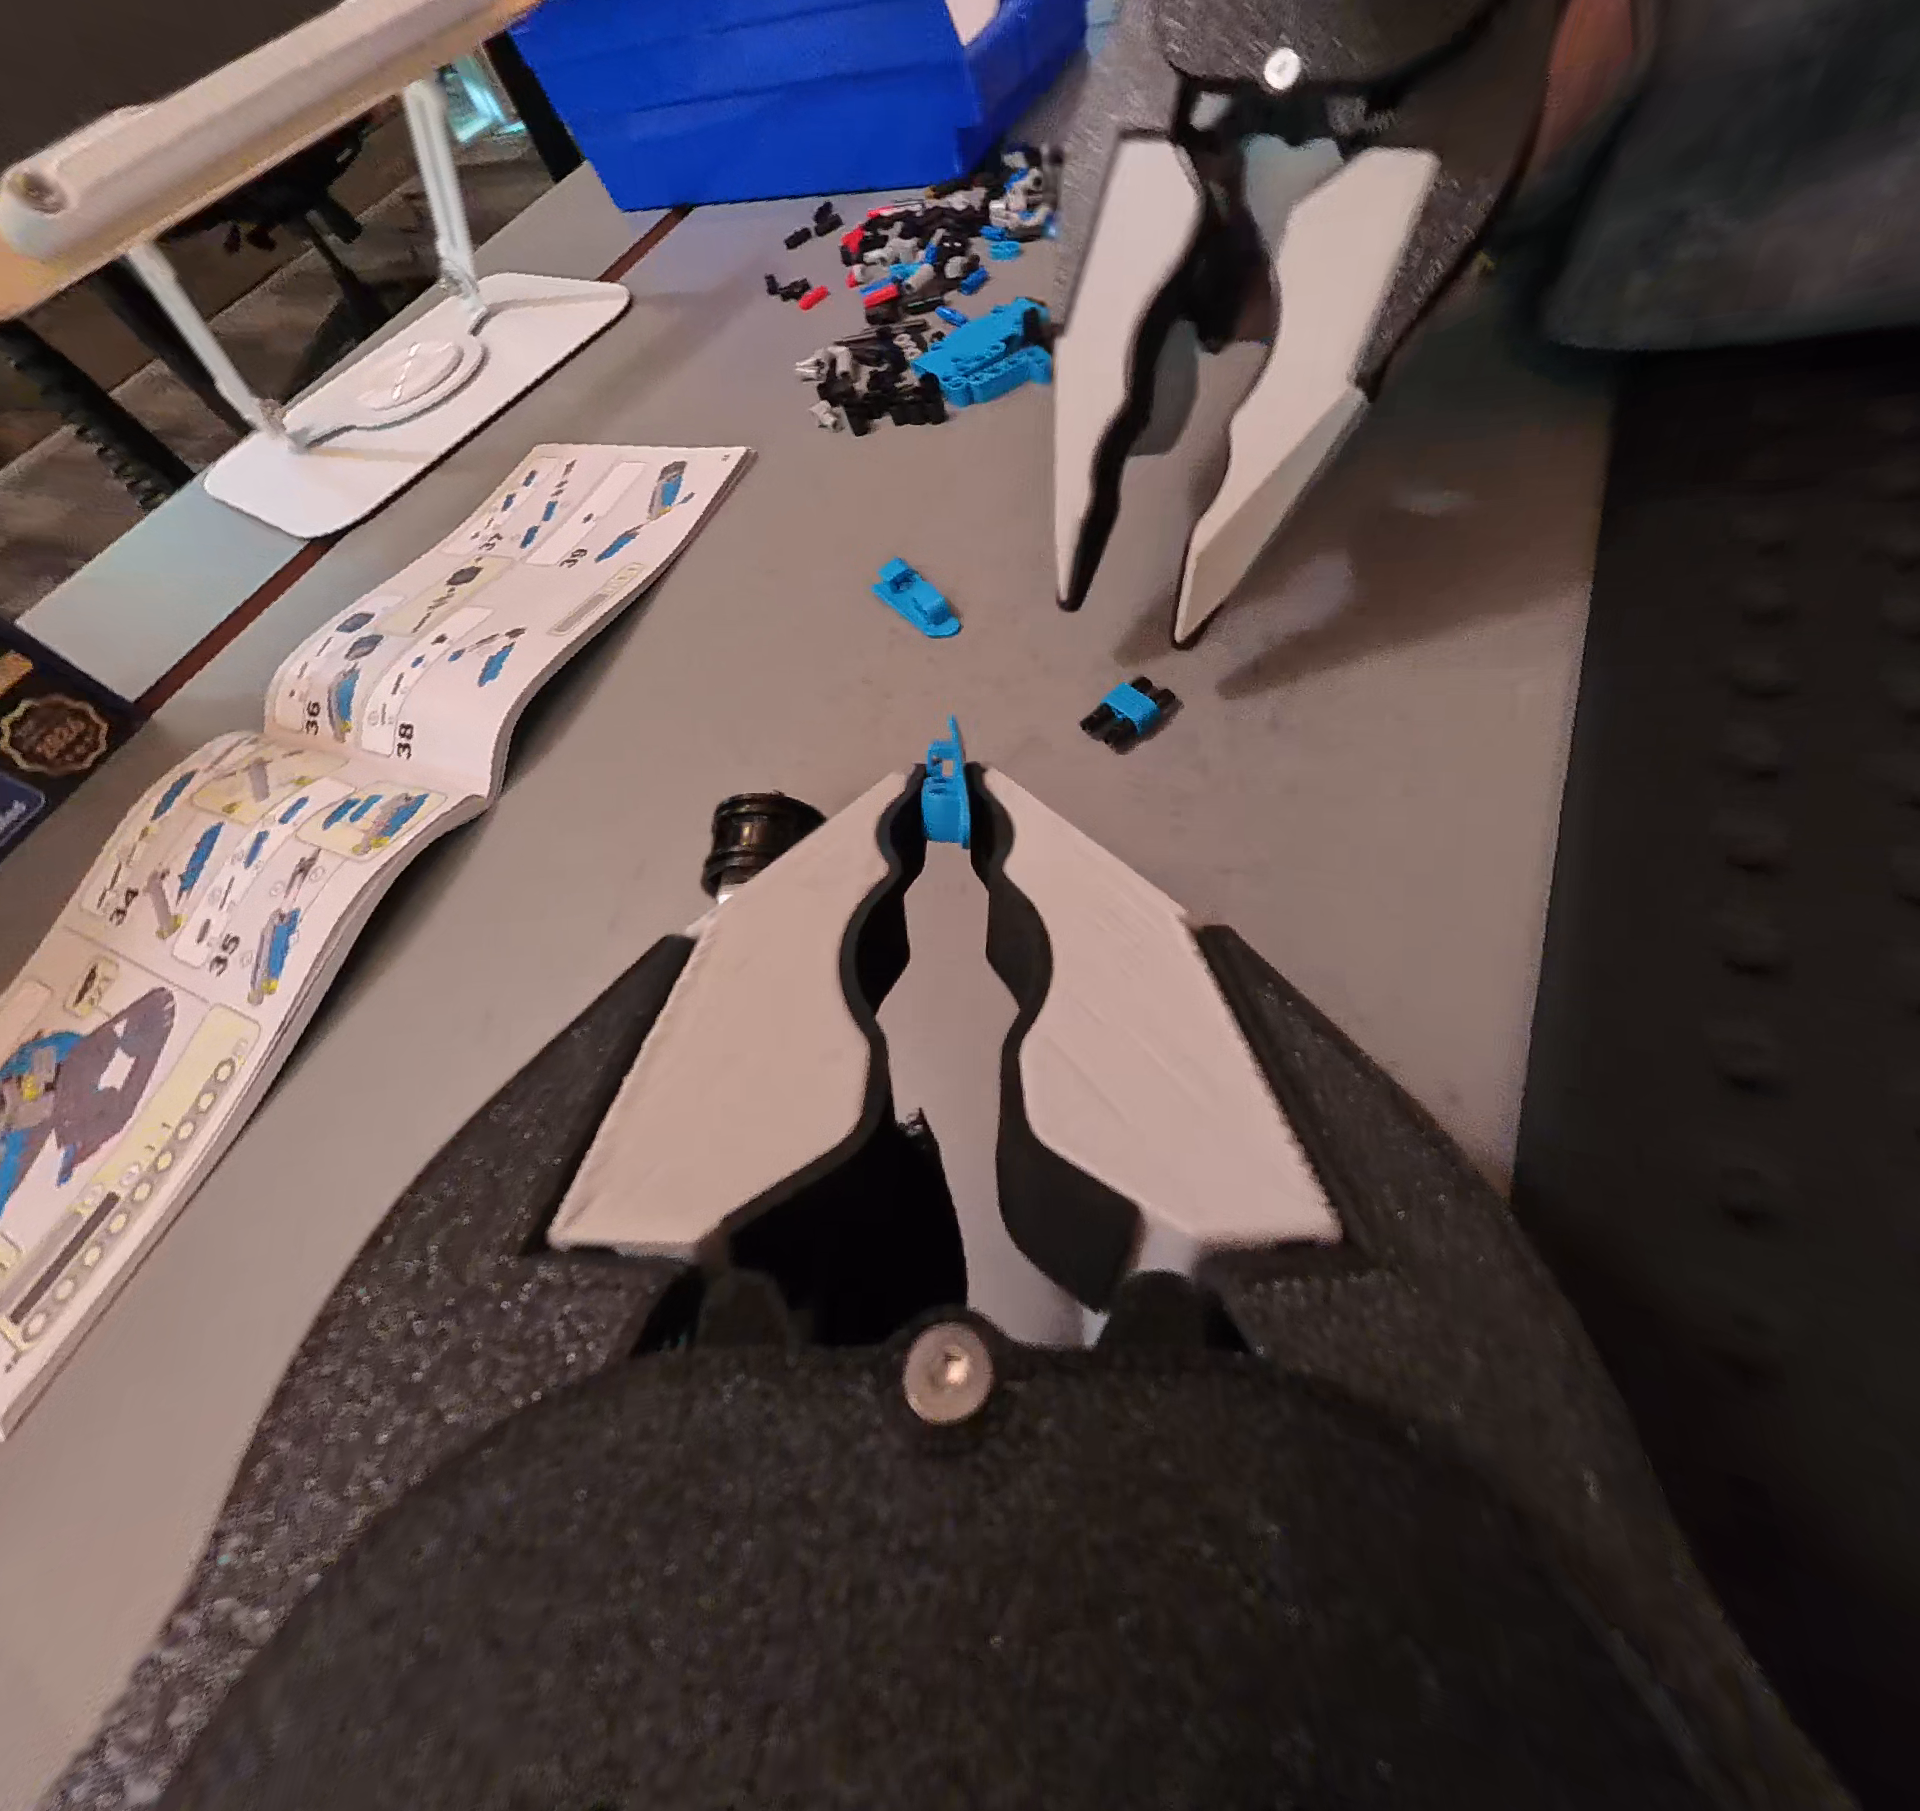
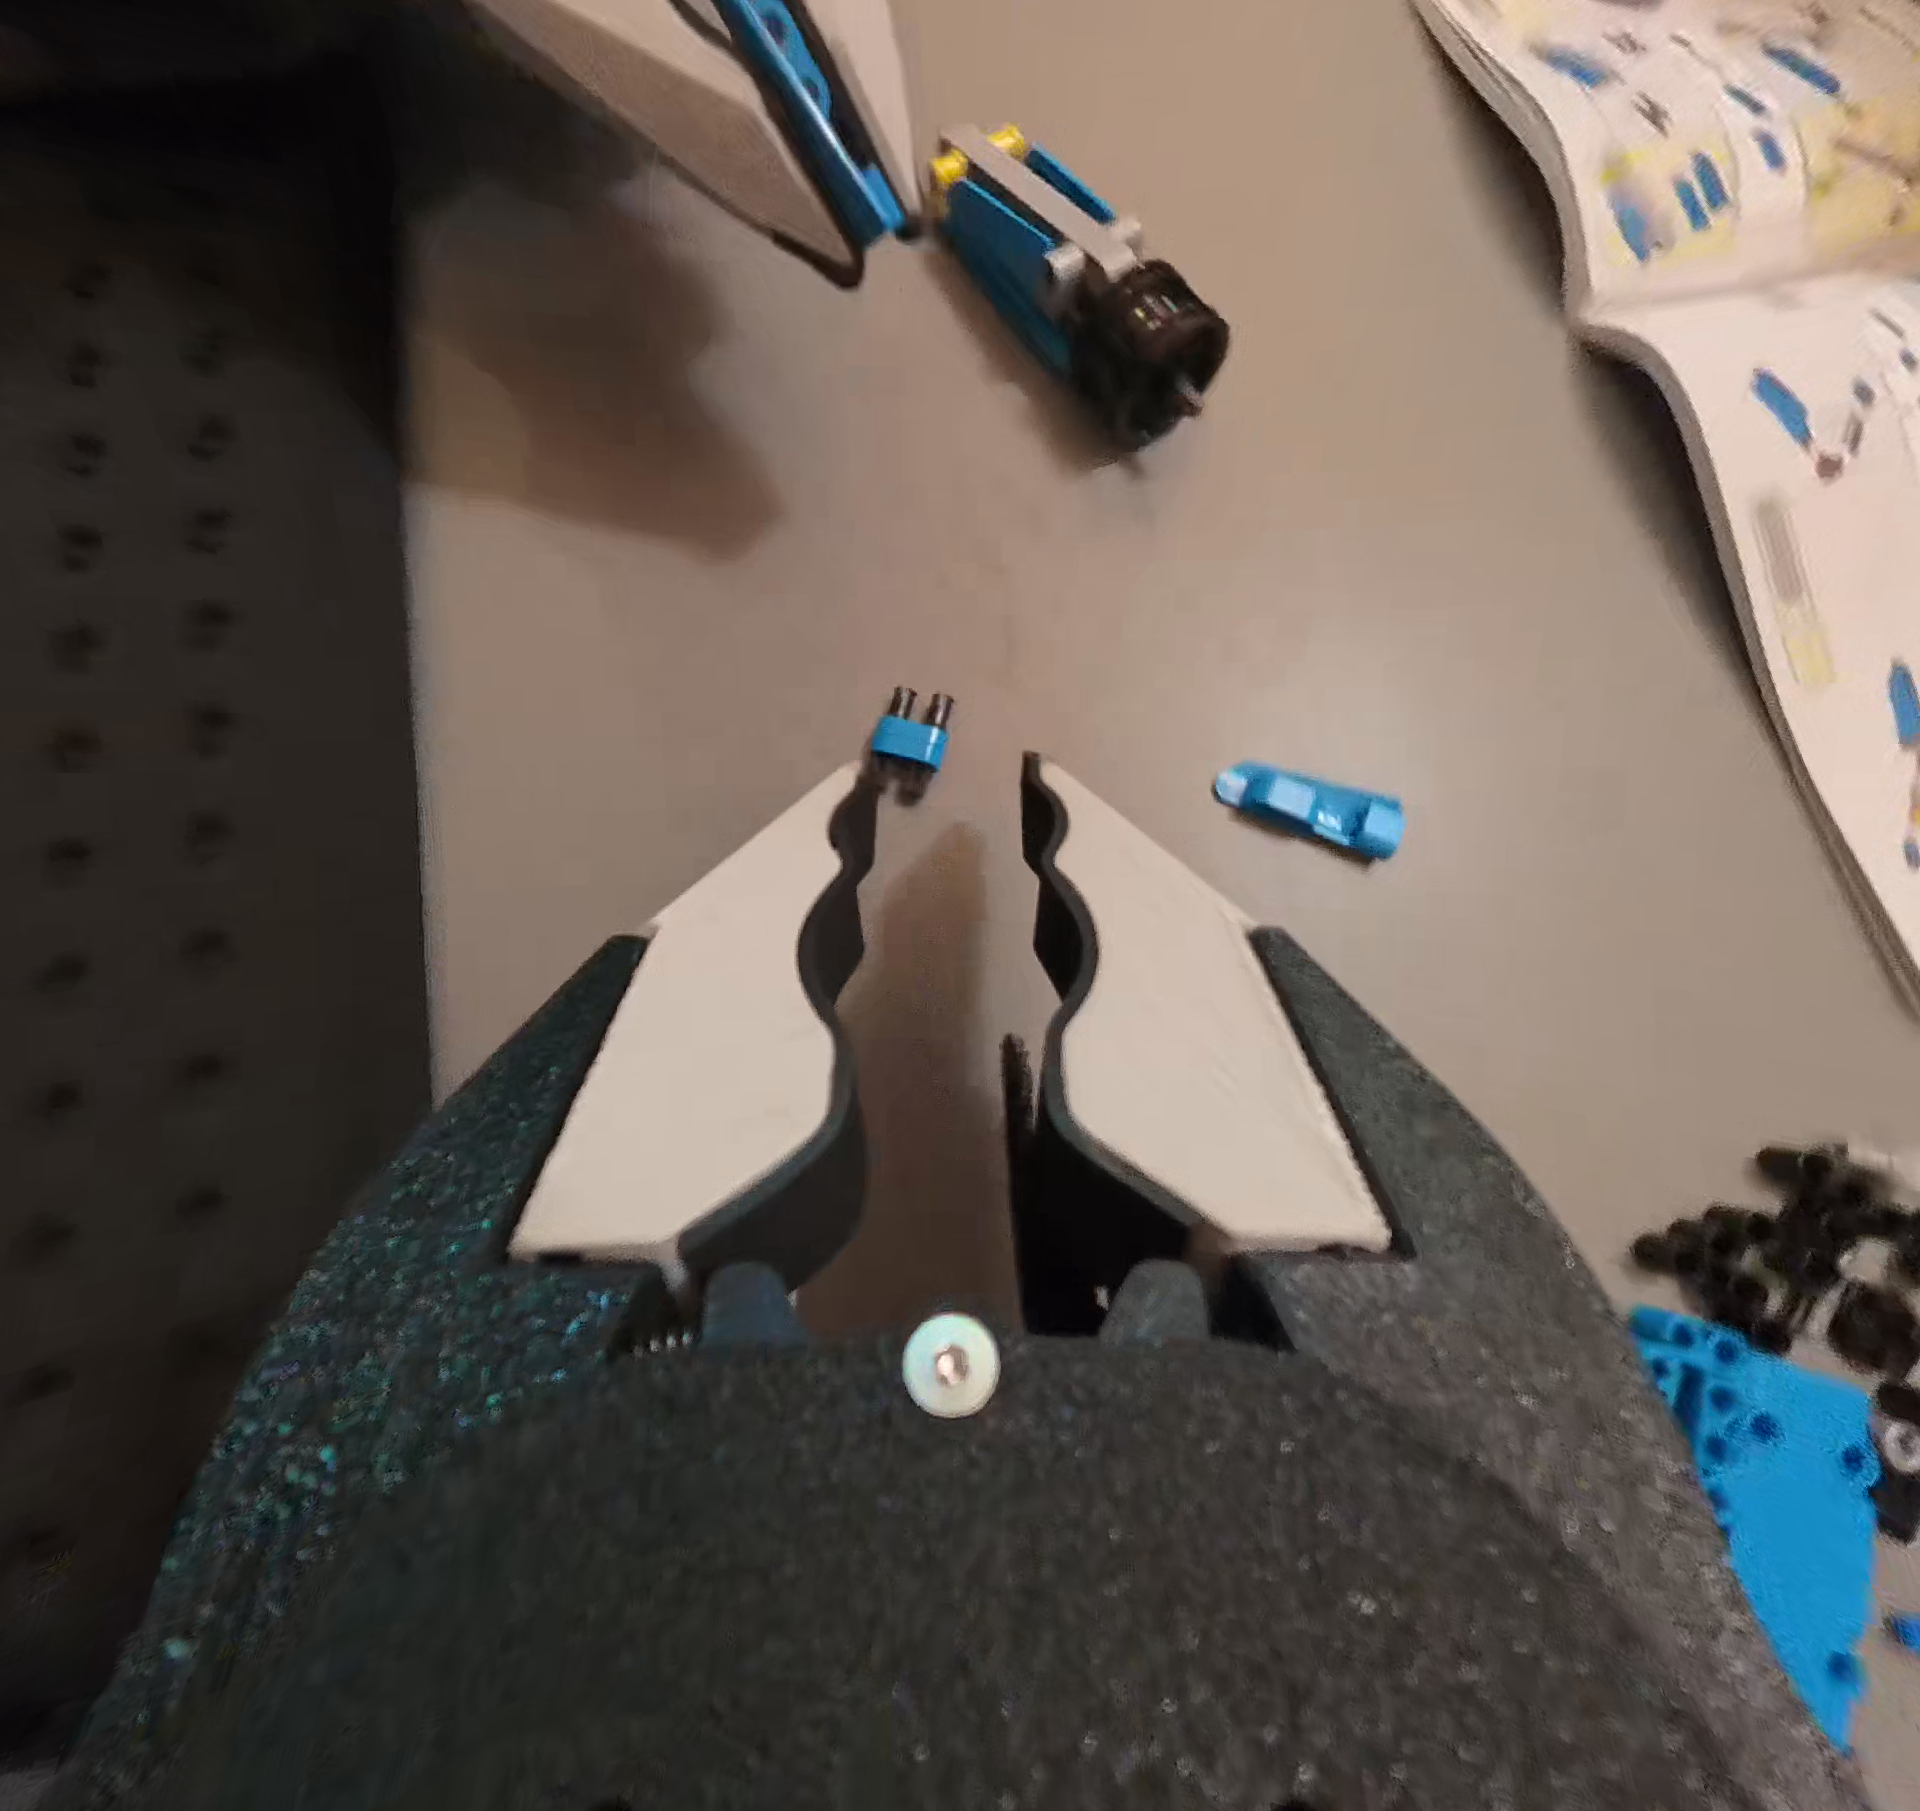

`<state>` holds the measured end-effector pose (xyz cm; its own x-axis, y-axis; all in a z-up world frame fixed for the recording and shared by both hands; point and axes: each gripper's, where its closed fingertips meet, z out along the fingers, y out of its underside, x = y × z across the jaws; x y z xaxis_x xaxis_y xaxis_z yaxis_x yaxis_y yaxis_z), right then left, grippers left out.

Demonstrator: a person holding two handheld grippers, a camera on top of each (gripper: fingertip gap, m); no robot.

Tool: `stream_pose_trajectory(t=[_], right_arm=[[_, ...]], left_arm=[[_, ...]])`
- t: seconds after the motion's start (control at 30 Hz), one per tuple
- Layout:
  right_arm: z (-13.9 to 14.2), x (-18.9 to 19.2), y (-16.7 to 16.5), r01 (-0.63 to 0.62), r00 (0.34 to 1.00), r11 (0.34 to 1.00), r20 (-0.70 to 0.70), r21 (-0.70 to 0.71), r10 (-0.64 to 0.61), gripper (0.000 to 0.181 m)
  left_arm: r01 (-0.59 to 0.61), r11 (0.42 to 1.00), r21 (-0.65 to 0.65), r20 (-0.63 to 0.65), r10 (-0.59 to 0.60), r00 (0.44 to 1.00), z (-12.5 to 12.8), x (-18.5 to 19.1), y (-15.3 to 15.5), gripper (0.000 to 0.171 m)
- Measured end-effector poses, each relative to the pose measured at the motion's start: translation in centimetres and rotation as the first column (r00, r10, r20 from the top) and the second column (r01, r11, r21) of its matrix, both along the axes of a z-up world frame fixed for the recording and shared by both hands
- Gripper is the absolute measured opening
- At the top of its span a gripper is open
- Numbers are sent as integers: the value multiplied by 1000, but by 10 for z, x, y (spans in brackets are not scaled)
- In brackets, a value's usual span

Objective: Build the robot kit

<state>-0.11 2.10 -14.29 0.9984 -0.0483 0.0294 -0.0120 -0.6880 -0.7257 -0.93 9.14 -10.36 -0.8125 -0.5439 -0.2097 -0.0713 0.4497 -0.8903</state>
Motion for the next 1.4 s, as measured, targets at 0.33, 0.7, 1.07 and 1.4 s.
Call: stream_pose_trajectory(t=[0.33, 0.7, 1.07, 1.4], right_arm=[[-19, -7, 9, 87, 994, 996, -65, -22, -88, 22], [-18, 5, 20, 193, 978, 980, -77, -41, -196, 15], [-17, -16, 18, 248, 946, 966, -196, -71, -257, 31], [-13, -25, 19, 64, 963, 996, -259, -55, -76, 22]], left_arm=[[46, 988, -145, -100, -61, 993, 7, -5, -6, 7], [106, 993, 48, -144, -98, 985, -25, -16, -20, 7], [105, 991, 80, -133, -94, 987, -29, -16, -20, 7], [104, 993, 62, -134, -95, 986, -26, -16, -19, 7]])
